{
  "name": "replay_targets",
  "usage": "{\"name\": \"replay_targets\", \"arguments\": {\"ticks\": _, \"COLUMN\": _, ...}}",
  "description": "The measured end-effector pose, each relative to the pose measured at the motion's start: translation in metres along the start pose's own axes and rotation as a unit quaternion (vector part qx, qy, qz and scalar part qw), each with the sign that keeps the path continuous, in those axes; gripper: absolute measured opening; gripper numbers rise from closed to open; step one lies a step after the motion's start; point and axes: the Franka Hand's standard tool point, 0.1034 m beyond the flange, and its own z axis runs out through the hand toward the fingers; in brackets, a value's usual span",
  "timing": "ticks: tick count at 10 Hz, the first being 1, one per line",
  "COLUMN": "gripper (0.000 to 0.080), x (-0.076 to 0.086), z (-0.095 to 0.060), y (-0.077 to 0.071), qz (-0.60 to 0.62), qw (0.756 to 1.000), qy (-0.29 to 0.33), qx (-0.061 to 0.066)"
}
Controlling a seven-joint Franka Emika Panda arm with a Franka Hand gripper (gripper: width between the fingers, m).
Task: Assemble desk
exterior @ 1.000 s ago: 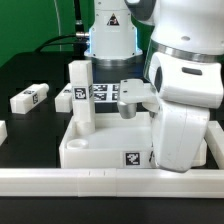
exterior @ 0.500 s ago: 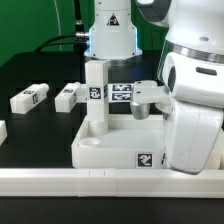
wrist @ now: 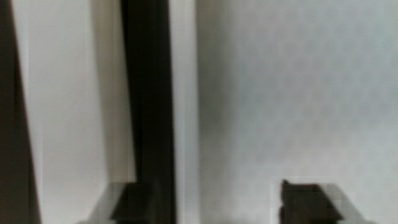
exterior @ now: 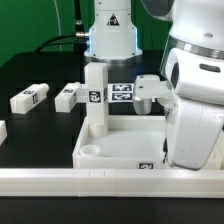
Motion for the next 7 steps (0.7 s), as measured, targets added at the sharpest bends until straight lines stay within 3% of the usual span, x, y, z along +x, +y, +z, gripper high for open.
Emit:
{"name": "replay_targets", "arguments": {"ticks": 1, "gripper": 0.0425, "x": -0.003, "z": -0.007, "y": -0.001, "qz": 0.002, "qw": 1.000, "qy": -0.004, "qx": 0.008}}
{"name": "replay_targets", "arguments": {"ticks": 2, "gripper": 0.0597, "x": -0.008, "z": -0.017, "y": 0.001, "qz": 0.005, "qw": 1.000, "qy": -0.007, "qx": 0.011}}
{"name": "replay_targets", "arguments": {"ticks": 4, "gripper": 0.0638, "x": -0.021, "z": -0.030, "y": 0.002, "qz": 0.007, "qw": 1.000, "qy": -0.011, "qx": 0.013}}
{"name": "replay_targets", "arguments": {"ticks": 5, "gripper": 0.0648, "x": -0.029, "z": -0.030, "y": 0.003, "qz": 0.009, "qw": 1.000, "qy": -0.013, "qx": 0.014}}
{"name": "replay_targets", "arguments": {"ticks": 7, "gripper": 0.0648, "x": -0.029, "z": -0.029, "y": 0.002, "qz": 0.012, "qw": 1.000, "qy": -0.013, "qx": 0.014}}
